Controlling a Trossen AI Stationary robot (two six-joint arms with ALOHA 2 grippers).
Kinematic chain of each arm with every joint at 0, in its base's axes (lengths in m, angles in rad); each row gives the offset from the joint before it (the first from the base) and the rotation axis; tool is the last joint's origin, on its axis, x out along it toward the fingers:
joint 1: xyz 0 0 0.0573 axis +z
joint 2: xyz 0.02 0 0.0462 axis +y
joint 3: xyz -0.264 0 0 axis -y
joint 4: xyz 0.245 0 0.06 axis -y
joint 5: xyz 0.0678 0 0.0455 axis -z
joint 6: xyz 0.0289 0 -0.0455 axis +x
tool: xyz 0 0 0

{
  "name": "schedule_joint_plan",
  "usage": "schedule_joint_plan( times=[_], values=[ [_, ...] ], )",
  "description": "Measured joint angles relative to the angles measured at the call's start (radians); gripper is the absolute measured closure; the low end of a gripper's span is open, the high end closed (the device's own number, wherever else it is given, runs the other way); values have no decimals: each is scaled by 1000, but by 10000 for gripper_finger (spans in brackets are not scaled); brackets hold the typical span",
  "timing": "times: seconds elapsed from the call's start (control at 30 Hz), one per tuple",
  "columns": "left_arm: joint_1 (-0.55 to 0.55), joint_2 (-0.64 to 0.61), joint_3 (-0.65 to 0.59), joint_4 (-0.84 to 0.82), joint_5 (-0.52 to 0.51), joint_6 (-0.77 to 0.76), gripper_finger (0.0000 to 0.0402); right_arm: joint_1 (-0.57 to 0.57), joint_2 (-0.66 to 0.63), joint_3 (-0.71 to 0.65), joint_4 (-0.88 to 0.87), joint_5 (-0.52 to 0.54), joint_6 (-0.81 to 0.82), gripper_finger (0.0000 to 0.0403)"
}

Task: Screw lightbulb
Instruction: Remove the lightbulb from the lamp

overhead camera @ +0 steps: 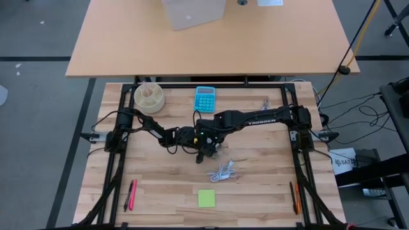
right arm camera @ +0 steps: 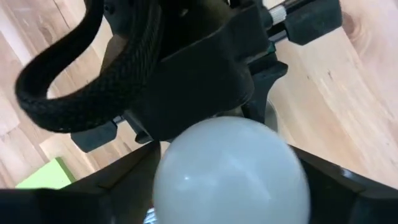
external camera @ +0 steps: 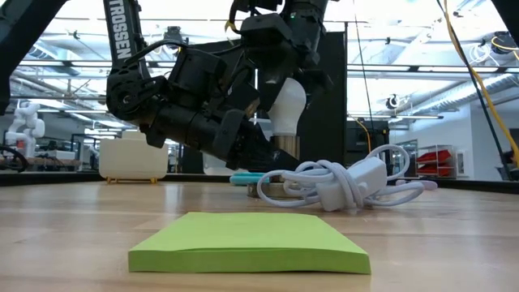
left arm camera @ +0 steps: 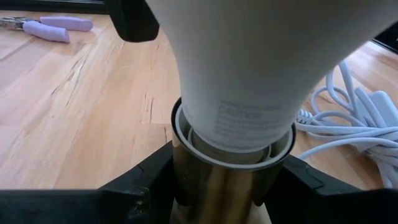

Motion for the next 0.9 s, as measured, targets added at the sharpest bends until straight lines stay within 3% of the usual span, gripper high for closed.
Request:
schedule_joint_plan(
  times=[0.17, 0.33, 0.9],
  values=[
    [0, 0, 0, 0, -2, 1, 205, -1, 0, 0, -5, -1, -79, 144],
    [0, 0, 0, 0, -3, 2, 205, -11, 0, 0, -30, -19, -255, 144],
    [1, 0, -1, -2, -8, 6, 204, -27, 0, -2, -13, -41, -1134, 130]
  ],
)
